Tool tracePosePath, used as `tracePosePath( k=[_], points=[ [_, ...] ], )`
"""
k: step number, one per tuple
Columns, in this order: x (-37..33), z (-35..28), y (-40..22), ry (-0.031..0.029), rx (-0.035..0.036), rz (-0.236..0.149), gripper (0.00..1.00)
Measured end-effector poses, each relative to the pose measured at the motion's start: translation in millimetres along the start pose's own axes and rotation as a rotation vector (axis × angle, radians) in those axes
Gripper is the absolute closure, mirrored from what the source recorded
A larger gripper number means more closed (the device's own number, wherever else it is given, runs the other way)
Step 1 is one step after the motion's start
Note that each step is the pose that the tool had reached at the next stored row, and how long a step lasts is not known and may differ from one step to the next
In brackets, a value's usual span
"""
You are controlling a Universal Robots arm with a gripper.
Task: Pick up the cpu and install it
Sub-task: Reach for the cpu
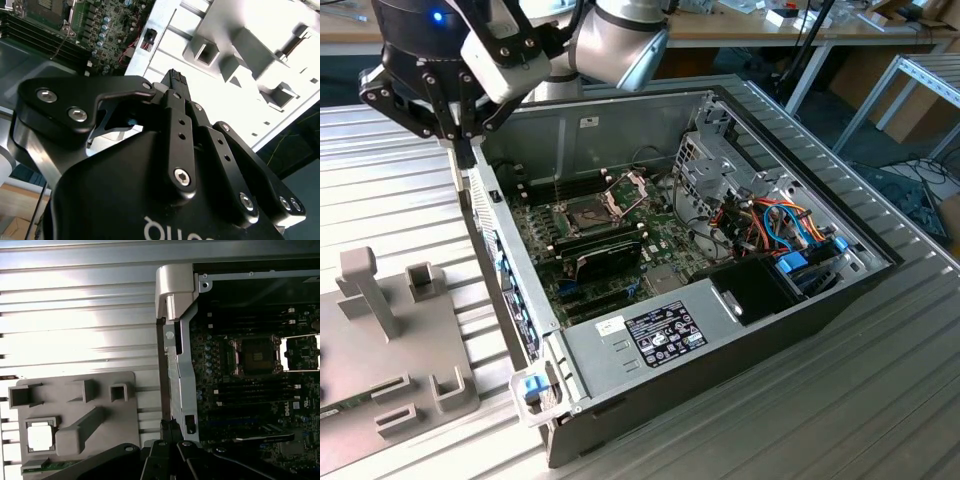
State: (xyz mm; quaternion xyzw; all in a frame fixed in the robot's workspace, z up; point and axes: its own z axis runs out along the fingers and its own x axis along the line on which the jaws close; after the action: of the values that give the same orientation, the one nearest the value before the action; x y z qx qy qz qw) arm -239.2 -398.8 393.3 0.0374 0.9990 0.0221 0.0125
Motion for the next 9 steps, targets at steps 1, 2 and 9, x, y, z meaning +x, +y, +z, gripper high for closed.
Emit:
tracePosePath(
  k=[1,2,9],
  points=[
    [1.4,0.0,-0.1,0.0,0.0,0.0,0.89],
    [2.8,-0.1,-0.2,0.0001,0.0,0.0,0.89],
    [13.0,-0.3,-1.0,0.0,0.0,0.0,0.89]
  ],
)
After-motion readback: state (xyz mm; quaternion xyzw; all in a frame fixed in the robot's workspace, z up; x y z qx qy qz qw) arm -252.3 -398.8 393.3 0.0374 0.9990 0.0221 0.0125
